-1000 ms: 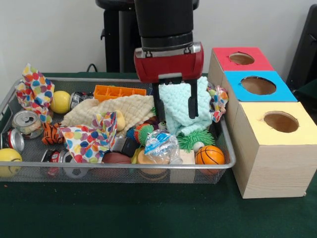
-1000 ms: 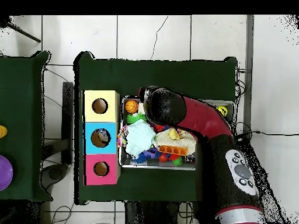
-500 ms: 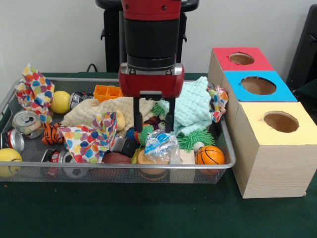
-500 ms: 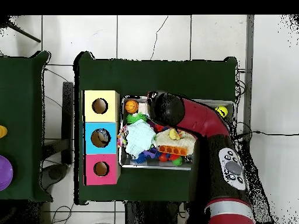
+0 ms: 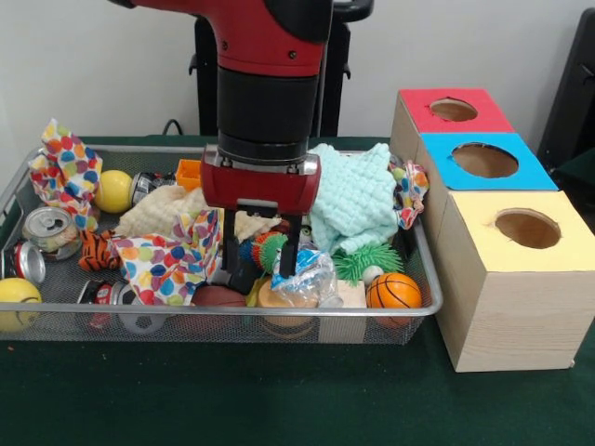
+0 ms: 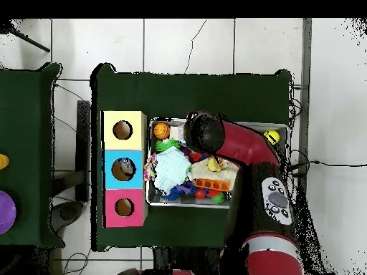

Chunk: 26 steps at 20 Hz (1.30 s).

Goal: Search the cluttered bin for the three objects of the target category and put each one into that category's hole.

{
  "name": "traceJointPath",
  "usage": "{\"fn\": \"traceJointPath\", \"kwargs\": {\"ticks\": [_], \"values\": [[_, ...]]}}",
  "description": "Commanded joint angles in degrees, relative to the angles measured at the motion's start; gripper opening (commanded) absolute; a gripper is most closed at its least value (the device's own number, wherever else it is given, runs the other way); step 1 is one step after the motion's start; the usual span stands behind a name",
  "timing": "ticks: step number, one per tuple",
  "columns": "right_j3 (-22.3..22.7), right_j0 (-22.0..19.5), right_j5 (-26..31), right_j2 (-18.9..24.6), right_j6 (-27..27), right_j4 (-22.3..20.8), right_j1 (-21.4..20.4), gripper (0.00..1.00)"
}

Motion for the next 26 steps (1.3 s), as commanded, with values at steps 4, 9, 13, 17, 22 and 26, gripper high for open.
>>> {"fn": "traceJointPath", "kwargs": {"ticks": [4, 9, 13, 17, 22, 26], "values": [[1.61, -0.03, 0.07, 2.81, 13.96, 4.75, 1.17, 1.00], [3.03, -0.27, 0.79, 3.53, 13.18, 5.58, 0.11, 1.00], [1.52, -0.57, 1.45, 3.02, 12.18, 5.78, 1.32, 1.00], [0.94, -1.68, -2.27, 3.91, 11.27, 5.32, 4.36, 1.00], [2.95, -4.60, -2.91, 9.00, 9.94, 6.40, 6.10, 1.00], [4.45, -6.37, -1.71, 12.14, 9.16, 6.92, 7.30, 1.00]]}}
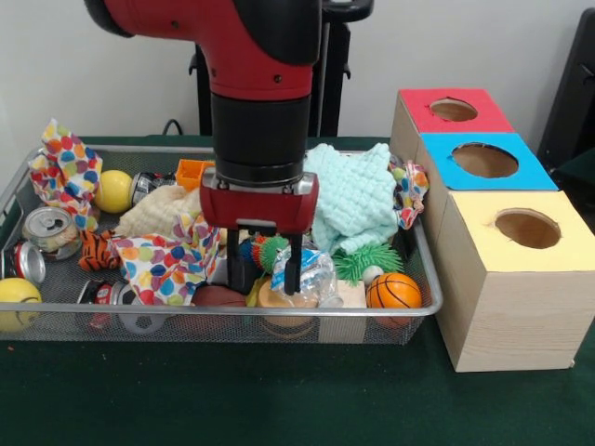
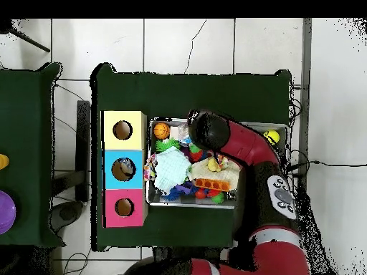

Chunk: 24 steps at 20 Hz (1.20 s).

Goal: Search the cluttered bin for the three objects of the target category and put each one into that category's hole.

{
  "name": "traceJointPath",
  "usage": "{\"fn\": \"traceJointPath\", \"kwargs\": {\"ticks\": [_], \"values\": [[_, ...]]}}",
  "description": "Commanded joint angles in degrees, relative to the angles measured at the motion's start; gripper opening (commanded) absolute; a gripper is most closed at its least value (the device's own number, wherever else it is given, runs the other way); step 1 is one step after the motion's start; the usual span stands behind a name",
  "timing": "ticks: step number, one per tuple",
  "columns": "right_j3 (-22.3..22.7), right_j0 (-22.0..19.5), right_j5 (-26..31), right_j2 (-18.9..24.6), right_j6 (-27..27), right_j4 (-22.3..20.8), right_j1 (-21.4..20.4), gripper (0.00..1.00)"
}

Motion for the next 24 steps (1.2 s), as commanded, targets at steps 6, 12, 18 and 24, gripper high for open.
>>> {"fn": "traceJointPath", "kwargs": {"ticks": [6, 12, 18, 24], "values": [[6.72, -4.22, -0.96, 10.90, 10.42, 3.67, 4.74, 1.00], [8.86, -4.33, 1.42, 11.08, 10.73, 4.09, 2.07, 1.00], [11.20, -2.60, 1.02, 8.22, 12.67, 3.78, -2.05, 1.00], [11.79, -1.58, 2.47, 6.79, 13.57, 4.48, -1.84, 1.00]]}}
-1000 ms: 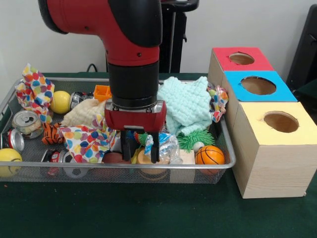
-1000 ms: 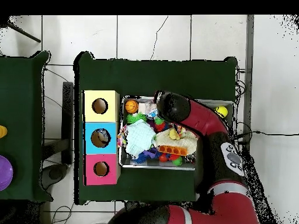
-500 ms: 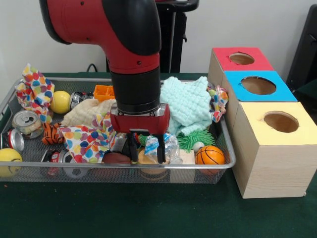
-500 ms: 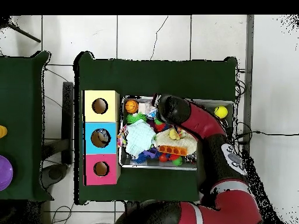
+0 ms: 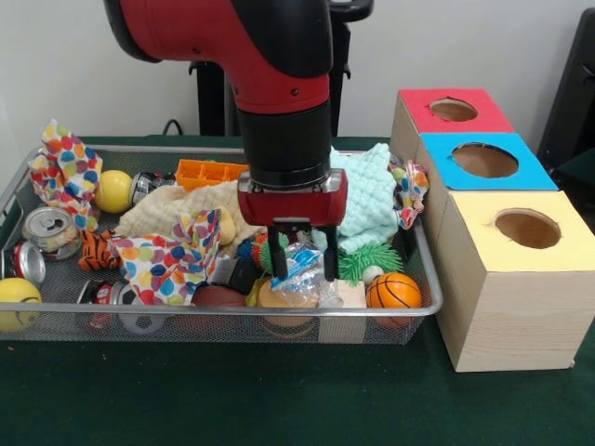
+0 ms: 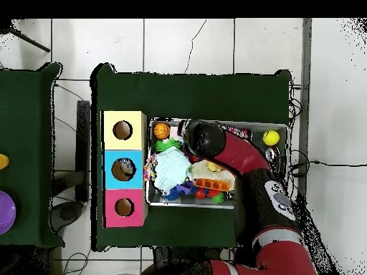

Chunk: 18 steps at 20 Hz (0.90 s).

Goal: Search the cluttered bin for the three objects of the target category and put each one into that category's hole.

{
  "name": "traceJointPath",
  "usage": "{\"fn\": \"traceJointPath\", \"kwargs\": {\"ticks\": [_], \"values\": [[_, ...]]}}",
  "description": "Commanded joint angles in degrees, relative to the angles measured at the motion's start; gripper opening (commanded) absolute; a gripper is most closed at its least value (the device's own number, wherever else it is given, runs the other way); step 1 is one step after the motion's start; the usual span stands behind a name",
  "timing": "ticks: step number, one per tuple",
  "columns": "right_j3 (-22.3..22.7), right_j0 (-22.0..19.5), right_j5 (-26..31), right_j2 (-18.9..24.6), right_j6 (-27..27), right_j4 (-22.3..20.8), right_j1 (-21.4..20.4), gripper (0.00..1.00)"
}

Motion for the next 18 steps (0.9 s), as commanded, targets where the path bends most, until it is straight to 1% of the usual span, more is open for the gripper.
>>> {"fn": "traceJointPath", "kwargs": {"ticks": [1, 3, 4, 6, 10, 12, 15, 18], "values": [[4.92, 0.96, 2.13, 1.30, 13.53, 2.68, -0.36, 1.00], [4.91, 0.79, 1.49, 1.24, 13.46, 2.70, 0.67, 1.00], [3.94, 1.03, 1.15, 0.38, 13.44, 2.43, 1.63, 1.00], [3.51, 1.22, 0.01, -0.65, 13.57, 2.01, 2.61, 1.00], [3.32, -0.18, -3.45, 0.45, 12.36, 1.22, 4.76, 1.00], [2.98, -0.24, -4.33, 0.40, 12.29, 1.00, 5.55, 1.00], [2.59, 0.74, -5.10, -0.86, 13.09, 0.84, 6.27, 1.00], [-0.14, 3.94, -4.26, -4.14, 14.36, 1.00, 8.39, 1.00]]}}
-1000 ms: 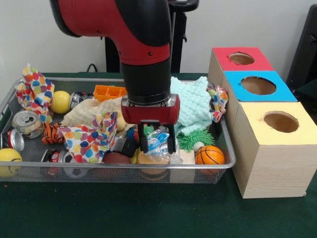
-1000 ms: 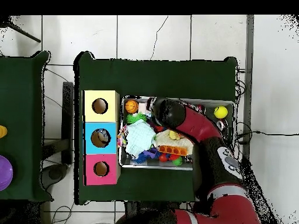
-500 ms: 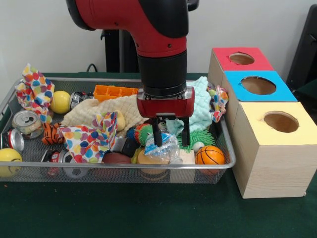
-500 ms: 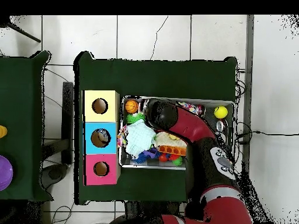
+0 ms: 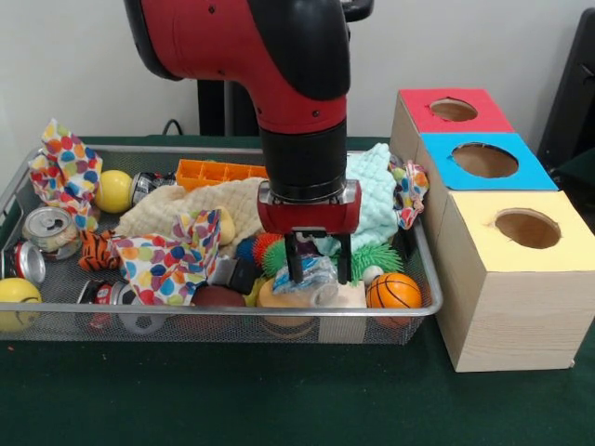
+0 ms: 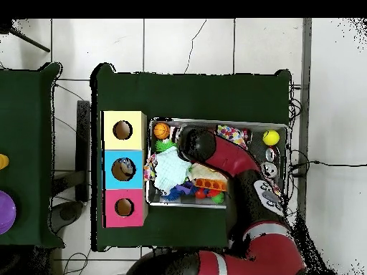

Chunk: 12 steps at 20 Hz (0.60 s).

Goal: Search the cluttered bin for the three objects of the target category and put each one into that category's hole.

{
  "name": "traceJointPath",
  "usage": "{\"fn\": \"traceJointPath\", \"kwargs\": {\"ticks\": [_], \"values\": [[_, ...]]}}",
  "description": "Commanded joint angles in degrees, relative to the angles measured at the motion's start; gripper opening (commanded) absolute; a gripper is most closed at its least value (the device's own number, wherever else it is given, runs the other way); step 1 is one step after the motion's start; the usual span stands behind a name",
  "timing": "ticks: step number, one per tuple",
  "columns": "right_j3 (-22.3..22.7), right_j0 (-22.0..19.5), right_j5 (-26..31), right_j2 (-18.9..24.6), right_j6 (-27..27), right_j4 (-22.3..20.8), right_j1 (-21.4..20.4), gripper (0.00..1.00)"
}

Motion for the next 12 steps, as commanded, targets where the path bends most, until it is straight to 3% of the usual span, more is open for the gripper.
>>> {"fn": "traceJointPath", "kwargs": {"ticks": [1, 4, 12], "values": [[-0.93, 2.90, -3.91, -3.60, 14.86, 1.17, 6.03, 1.00], [-1.53, 5.39, -2.64, -5.67, 16.06, 1.91, 6.57, 1.00], [-1.50, 5.90, 0.10, -6.32, 16.26, 4.21, 5.62, 1.00]]}}
